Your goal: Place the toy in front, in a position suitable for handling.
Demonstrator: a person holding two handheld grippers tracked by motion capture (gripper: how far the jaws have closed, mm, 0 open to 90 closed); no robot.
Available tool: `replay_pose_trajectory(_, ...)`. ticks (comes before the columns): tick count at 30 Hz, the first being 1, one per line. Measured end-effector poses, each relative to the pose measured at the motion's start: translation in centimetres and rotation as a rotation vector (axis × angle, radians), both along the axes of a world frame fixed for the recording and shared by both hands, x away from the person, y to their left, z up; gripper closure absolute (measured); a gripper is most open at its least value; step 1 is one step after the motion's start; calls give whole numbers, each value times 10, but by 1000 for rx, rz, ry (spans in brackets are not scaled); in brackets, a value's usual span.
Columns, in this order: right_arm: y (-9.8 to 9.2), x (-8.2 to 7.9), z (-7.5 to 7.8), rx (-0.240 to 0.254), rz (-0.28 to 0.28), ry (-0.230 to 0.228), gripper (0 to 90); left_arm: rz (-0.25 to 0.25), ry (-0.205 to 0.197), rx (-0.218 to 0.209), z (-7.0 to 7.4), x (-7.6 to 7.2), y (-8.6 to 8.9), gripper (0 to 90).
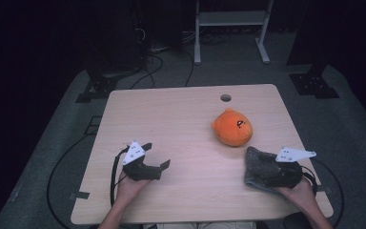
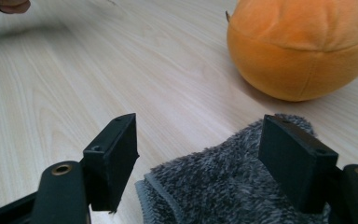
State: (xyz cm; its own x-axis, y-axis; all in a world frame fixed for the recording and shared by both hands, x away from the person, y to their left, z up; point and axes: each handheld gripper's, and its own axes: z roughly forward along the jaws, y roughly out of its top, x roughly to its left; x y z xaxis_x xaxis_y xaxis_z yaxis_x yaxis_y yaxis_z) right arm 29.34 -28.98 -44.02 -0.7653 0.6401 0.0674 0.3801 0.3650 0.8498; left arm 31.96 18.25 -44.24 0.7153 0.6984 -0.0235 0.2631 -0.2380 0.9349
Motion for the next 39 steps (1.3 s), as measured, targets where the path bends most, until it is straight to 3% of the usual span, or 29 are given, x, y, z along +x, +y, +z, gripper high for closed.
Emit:
replay_pose_trajectory(10, -7, 0, 3, 63, -16, 0, 258, 8, -3, -4, 0, 1, 1, 26)
replay_pose_trajectory(17, -2, 5, 15, 60, -14, -31, 244, -6, 17, 14, -1, 0, 4, 26)
replay_pose_trajectory(25, -4, 21, 40, 62, -15, -64, 240, -10, 15, 24, 0, -3, 5, 26)
replay_pose_trajectory(28, -3, 31, 51, 62, -18, -75, 241, 3, 13, 7, 0, -5, 9, 26)
replay_pose_trajectory(39, 8, 57, 69, 47, -27, -84, 243, 19, 7, -4, 1, -3, 17, 26)
